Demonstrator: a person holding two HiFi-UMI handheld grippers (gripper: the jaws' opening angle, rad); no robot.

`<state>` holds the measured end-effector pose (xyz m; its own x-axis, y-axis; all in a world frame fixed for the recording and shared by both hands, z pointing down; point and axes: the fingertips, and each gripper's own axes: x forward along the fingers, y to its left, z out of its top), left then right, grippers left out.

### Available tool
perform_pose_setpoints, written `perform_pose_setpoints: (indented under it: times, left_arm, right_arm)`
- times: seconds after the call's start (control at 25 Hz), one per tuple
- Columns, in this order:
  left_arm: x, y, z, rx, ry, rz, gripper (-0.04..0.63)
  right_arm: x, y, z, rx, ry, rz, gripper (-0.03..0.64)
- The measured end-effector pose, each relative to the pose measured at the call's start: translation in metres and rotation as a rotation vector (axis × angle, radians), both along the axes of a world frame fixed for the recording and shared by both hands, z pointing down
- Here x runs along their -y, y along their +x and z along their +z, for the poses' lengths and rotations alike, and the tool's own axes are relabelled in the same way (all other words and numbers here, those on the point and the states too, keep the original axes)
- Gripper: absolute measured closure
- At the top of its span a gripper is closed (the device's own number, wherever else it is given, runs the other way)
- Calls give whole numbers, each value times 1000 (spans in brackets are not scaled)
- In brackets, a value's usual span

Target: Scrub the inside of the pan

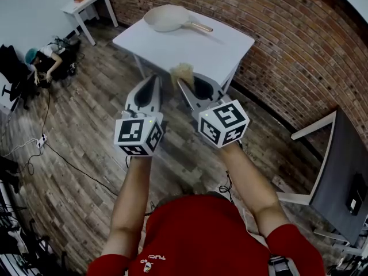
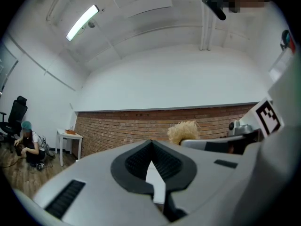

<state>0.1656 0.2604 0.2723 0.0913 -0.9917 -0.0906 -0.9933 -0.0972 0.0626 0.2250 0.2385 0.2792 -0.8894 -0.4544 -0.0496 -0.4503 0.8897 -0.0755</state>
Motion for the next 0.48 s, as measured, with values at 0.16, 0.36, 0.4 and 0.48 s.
perform_pose_setpoints:
  times: [0.16,0.36,0.4,0.48]
  left_arm:
    - [-2,-13,2,-6,0,-7,583]
    - [-2,-36,1,0,4,-8,583]
    - [-2,-41,1,0,6,-7,583]
    - [-3,-52,0,-1,9,-6,583]
  right_arm:
    - [0,-11,2,-13,-4,0,531]
    - [4,-27,6,-17,-18,10,531]
    - [5,-30,7,-16,-22,12,531]
    - [6,-36,7,-12,-27,19,531]
